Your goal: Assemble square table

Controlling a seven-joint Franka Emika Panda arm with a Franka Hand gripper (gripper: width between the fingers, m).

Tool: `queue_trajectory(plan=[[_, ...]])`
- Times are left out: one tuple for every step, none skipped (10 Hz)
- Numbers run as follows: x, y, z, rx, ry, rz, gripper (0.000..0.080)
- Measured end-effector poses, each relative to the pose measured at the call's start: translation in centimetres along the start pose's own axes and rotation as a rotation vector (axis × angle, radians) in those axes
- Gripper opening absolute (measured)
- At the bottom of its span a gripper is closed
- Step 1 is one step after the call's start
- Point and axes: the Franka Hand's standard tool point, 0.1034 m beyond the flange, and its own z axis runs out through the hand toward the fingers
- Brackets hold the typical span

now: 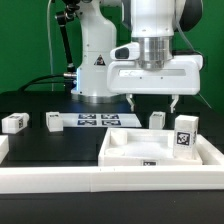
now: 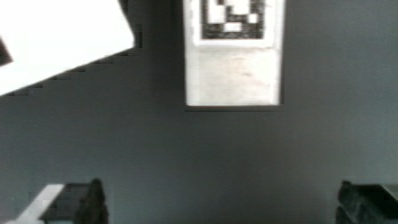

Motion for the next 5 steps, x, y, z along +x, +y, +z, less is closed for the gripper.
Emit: queue_trajectory(plan=[[0.46, -0.35, 0.04, -0.001, -0.038, -0.029, 0.0649], [0.45, -0.42, 0.02, -0.005, -0.117, -0.070, 0.0649], [0.97, -0.36, -0.11, -0.001, -0.174, -0.090, 0.0649], [1.01, -0.26, -0.03, -0.004, -0.214, -0.083, 0.0649], [0.45, -0.06, -0.01, -0.011, -0.306, -0.078, 0.0649]])
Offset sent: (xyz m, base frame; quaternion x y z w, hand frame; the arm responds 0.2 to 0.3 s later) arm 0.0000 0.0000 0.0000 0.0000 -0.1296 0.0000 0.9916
